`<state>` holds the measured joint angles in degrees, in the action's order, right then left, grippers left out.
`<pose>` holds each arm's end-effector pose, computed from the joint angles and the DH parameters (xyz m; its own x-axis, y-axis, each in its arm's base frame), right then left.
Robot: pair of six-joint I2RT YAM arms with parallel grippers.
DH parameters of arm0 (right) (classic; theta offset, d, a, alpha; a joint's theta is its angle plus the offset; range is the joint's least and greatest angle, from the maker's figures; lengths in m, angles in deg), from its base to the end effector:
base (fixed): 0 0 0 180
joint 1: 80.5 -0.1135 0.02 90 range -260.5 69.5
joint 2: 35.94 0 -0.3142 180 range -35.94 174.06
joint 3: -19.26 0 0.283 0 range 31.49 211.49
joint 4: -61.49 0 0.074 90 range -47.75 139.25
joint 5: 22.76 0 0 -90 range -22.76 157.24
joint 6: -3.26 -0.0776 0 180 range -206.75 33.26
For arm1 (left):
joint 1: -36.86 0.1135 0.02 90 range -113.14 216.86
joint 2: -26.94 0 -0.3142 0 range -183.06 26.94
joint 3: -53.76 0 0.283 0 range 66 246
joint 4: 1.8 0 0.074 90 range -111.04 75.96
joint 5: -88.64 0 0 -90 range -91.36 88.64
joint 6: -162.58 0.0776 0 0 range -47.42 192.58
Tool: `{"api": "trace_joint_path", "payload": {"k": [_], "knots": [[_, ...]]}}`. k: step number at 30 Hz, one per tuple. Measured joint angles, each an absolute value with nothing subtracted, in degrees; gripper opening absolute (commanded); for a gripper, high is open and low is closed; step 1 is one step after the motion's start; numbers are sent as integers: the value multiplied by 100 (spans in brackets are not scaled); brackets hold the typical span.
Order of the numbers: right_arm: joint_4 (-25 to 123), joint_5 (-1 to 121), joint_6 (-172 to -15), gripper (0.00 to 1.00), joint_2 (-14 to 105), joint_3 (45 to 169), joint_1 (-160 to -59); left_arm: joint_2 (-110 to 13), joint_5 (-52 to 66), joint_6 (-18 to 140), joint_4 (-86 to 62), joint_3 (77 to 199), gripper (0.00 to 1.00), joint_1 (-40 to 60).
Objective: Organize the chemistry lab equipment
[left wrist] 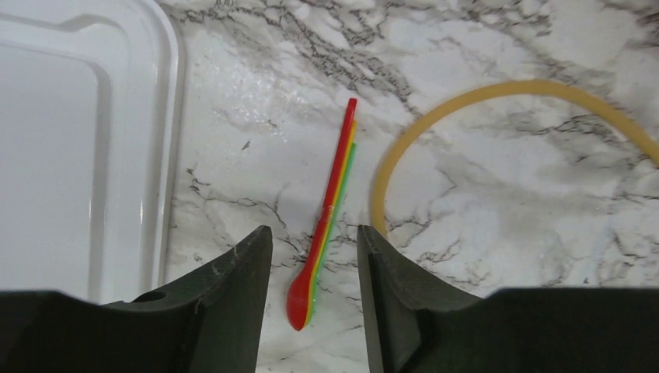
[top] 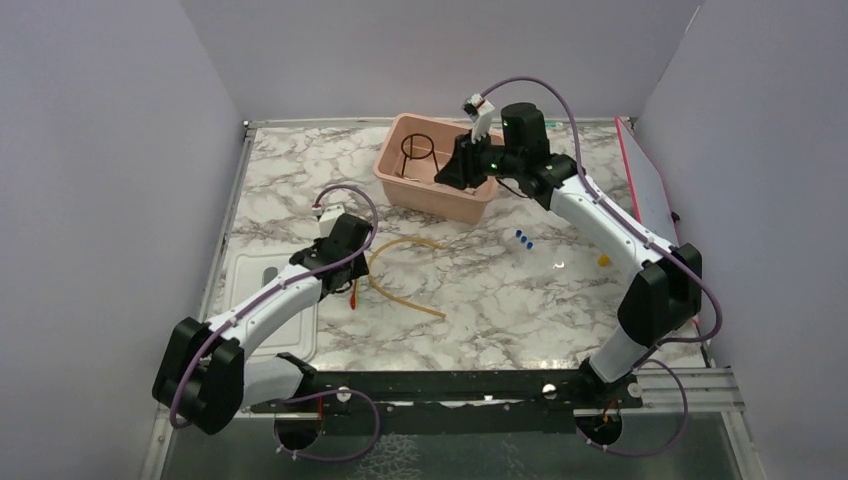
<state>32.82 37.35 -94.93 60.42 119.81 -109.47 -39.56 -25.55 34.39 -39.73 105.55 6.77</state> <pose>0.3886 0.2594 0.3879 -0.4752 -0.1219 -0.8714 -0.7567 0.5619 0.3340 0.2377 -0.1010 0.2147 -0.6903 -0.2518 -0.6783 -0.2348 0.9647 -0.1192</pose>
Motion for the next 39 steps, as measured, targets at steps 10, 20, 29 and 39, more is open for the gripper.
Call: {"api": "trace_joint_path", "payload": {"k": [10, 20, 29, 39], "knots": [[3549, 3681, -10153, 32, 5513, 10967, -11140, -4653, -1794, 3554, -4207, 10669, 48, 911], [3639, 3650, -10278, 32, 5506, 10763, -11142, -5116, -1464, 3688, -4596, 10791, 42, 911], [3639, 3648, -10210, 31, 5491, 10735, -11142, -5503, -1425, 3878, -4804, 11117, 37, 911], [3639, 3650, -10171, 31, 5474, 10724, -11142, -5934, -1383, 4269, -4924, 11327, 4, 915]]}}
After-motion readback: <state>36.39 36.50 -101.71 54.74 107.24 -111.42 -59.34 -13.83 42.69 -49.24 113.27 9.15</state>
